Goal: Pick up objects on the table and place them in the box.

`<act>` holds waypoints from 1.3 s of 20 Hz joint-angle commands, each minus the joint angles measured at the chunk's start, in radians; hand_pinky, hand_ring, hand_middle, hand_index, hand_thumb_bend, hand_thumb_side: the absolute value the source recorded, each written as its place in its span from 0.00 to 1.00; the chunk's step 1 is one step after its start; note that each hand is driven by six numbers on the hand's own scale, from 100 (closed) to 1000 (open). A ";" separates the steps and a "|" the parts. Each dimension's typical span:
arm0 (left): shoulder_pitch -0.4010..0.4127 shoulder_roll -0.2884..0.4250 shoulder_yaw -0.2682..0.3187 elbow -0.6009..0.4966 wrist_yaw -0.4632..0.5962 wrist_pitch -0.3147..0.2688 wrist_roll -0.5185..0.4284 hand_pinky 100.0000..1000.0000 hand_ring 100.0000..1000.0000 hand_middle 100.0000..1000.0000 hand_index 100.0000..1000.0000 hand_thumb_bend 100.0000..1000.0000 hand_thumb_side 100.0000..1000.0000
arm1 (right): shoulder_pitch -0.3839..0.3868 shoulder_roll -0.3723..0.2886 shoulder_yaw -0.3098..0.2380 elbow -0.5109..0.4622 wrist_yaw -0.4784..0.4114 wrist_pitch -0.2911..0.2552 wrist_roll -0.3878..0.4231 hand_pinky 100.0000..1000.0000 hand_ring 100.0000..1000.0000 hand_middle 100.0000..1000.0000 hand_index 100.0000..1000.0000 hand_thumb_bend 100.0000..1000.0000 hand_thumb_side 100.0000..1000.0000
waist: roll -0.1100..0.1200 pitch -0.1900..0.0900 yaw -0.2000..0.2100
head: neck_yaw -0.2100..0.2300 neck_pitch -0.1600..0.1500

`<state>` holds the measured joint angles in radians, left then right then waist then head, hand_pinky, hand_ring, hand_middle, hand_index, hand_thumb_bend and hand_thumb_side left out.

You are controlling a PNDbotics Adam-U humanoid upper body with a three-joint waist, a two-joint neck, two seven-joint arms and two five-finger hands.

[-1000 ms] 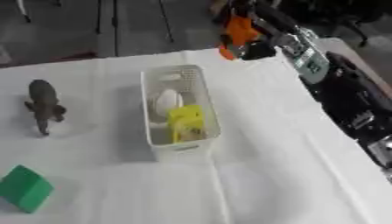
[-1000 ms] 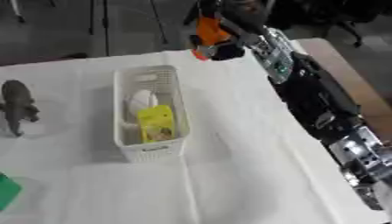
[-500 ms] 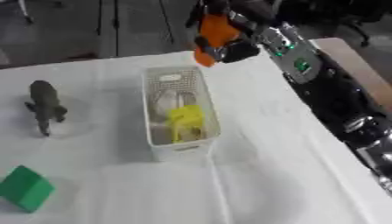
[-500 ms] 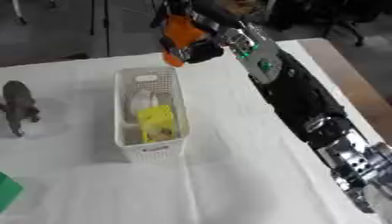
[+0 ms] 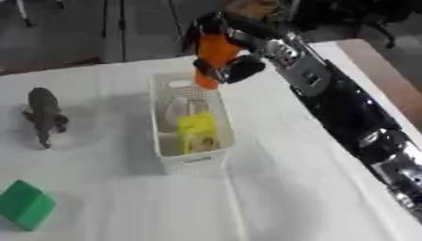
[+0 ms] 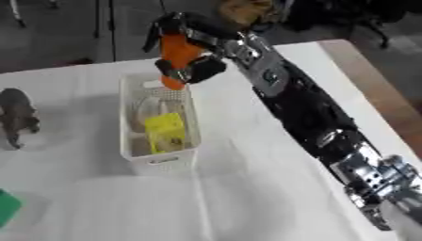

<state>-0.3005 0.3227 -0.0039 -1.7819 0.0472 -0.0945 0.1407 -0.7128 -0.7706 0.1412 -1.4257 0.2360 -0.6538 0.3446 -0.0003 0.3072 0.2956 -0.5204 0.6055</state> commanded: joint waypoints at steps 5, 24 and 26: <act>-0.013 0.004 -0.004 -0.013 0.006 -0.001 -0.008 0.61 0.69 0.66 0.75 0.10 1.00 | -0.070 0.071 0.008 0.074 0.037 -0.026 0.019 0.26 0.51 0.65 0.77 0.00 0.00 | 0.007 -0.022 0.017 | -0.016 -0.013; -0.013 0.002 -0.005 -0.014 0.007 -0.002 -0.011 0.61 0.69 0.66 0.75 0.10 1.00 | -0.078 0.095 0.046 0.093 0.434 -0.251 -0.122 0.99 0.92 0.93 0.91 0.10 0.60 | 0.000 -0.024 0.017 | -0.021 -0.015; -0.013 0.002 -0.005 -0.013 0.007 -0.002 -0.011 0.61 0.69 0.66 0.75 0.10 1.00 | -0.075 0.093 0.047 0.092 0.446 -0.253 -0.112 1.00 0.93 0.94 0.92 0.12 0.64 | 0.000 -0.025 0.016 | -0.021 -0.015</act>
<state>-0.3040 0.3140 -0.0153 -1.7819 0.0527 -0.0960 0.1328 -0.7738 -0.6474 0.1930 -1.3272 0.6668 -0.8909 0.2171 -0.0023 0.3072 0.3118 -0.5409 0.5975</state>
